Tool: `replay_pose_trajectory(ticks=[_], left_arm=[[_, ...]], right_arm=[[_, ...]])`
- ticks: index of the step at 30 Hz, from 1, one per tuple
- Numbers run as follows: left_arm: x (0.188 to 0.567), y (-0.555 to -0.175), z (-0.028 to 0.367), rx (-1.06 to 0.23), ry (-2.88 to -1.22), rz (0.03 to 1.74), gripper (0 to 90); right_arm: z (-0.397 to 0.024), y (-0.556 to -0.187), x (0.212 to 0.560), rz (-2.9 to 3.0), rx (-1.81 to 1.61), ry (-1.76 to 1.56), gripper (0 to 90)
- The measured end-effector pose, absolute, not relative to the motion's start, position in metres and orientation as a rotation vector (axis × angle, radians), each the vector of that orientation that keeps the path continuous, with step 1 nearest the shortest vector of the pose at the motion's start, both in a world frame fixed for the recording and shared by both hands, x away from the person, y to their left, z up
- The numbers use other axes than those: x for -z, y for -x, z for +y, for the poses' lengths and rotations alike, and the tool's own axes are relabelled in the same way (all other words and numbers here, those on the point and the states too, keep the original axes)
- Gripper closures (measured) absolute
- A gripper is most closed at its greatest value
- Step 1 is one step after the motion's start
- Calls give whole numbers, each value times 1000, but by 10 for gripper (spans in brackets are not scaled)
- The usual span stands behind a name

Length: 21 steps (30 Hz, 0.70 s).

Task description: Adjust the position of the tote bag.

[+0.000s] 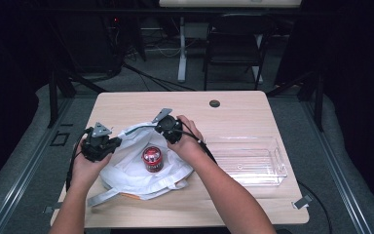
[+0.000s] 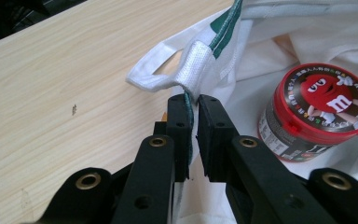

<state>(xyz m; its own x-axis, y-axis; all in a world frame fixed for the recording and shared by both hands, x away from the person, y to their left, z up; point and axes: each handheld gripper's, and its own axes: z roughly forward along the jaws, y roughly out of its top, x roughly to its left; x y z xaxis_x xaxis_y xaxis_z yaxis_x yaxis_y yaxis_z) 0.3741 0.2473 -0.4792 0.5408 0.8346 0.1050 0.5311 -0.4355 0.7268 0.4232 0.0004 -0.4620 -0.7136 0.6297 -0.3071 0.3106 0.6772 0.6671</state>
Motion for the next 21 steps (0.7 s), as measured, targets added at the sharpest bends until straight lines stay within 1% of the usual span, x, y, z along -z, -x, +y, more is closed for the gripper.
replay_pose_trajectory(ticks=[10,21], left_arm=[[483,-377,245,-603,-2173,1098,838],[488,-380,246,-573,-2150,1110,839]], right_arm=[[3,-429,470,2379,-770,-737,900],[4,-431,474,2383,-756,-740,899]])
